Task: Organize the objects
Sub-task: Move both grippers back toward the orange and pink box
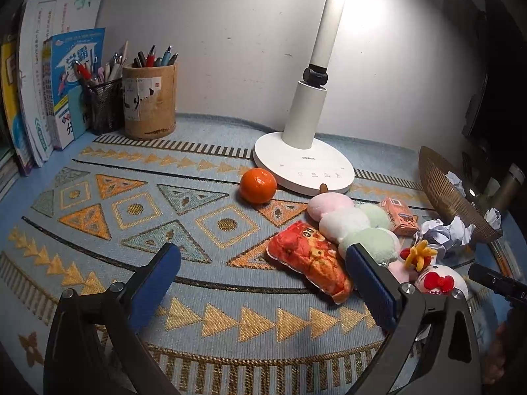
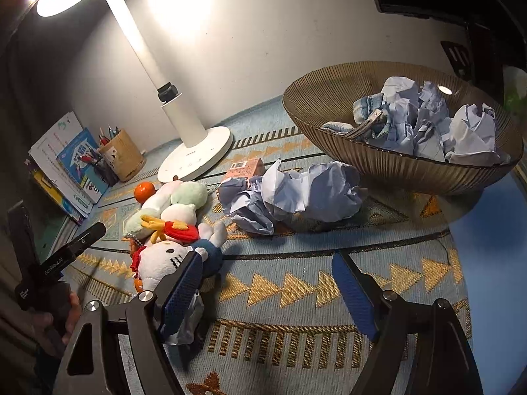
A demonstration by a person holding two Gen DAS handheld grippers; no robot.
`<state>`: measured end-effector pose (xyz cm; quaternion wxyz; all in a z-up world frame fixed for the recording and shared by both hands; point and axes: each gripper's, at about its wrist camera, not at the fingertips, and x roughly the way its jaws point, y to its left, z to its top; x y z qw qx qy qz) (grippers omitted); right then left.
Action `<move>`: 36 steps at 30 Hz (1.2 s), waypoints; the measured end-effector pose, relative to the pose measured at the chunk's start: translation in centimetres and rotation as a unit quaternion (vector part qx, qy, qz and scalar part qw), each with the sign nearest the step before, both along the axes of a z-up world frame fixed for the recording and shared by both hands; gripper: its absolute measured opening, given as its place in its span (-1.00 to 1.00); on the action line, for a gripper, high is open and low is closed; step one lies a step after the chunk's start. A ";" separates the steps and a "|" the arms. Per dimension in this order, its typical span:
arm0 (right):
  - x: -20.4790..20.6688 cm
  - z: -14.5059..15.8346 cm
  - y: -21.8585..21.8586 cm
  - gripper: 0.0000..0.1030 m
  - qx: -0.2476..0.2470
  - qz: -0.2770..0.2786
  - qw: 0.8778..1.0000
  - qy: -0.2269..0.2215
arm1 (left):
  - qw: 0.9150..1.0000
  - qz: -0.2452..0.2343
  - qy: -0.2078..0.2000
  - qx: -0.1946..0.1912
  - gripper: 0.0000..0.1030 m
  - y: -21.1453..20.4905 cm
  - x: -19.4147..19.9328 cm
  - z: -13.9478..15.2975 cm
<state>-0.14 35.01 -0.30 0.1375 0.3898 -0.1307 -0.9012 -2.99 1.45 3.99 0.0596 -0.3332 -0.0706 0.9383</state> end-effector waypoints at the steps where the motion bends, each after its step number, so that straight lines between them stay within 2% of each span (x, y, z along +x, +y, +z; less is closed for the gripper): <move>1: -0.1 -0.1 0.1 0.54 -0.004 -0.002 1.000 -0.003 | 1.000 0.000 -0.001 -0.001 0.95 0.0 0.0 0.0; 8: -0.4 -0.3 1.3 0.55 -0.040 -0.011 0.999 -0.015 | 1.000 0.003 -0.010 0.007 0.95 -0.2 -0.2 -0.3; 11: -0.3 -0.2 1.4 0.55 -0.040 -0.013 0.999 -0.011 | 1.000 0.003 -0.010 0.006 0.95 -0.2 -0.2 -0.3; 16: -0.6 1.5 -0.5 0.55 0.001 0.001 1.000 0.010 | 1.000 0.002 -0.015 0.009 0.95 -0.4 -0.4 -0.2; 20: -2.7 5.0 -3.1 0.54 0.035 0.018 0.999 0.020 | 0.997 -0.019 -0.065 0.042 0.95 -1.1 -2.4 0.4; 22: -4.7 6.4 -4.5 0.54 0.054 0.026 0.998 0.016 | 0.996 -0.033 -0.064 0.052 0.95 -1.2 -3.5 1.9; 25: -8.4 6.7 -6.7 0.54 0.087 0.032 0.996 -0.011 | 0.997 -0.034 -0.062 0.019 0.95 -0.6 -6.1 3.4; 27: -10.9 5.8 -7.5 0.42 0.087 0.031 0.995 -0.047 | 0.997 -0.035 -0.075 0.004 0.95 -0.4 -8.4 3.0; 30: -13.7 3.7 -8.3 0.29 0.080 0.030 0.991 -0.100 | 0.995 -0.045 -0.094 0.010 0.92 -0.2 -10.7 1.4; 36: -15.9 1.4 -9.2 0.29 0.118 0.013 0.984 -0.130 | 0.993 -0.057 -0.099 0.031 0.88 -0.5 -12.1 -0.9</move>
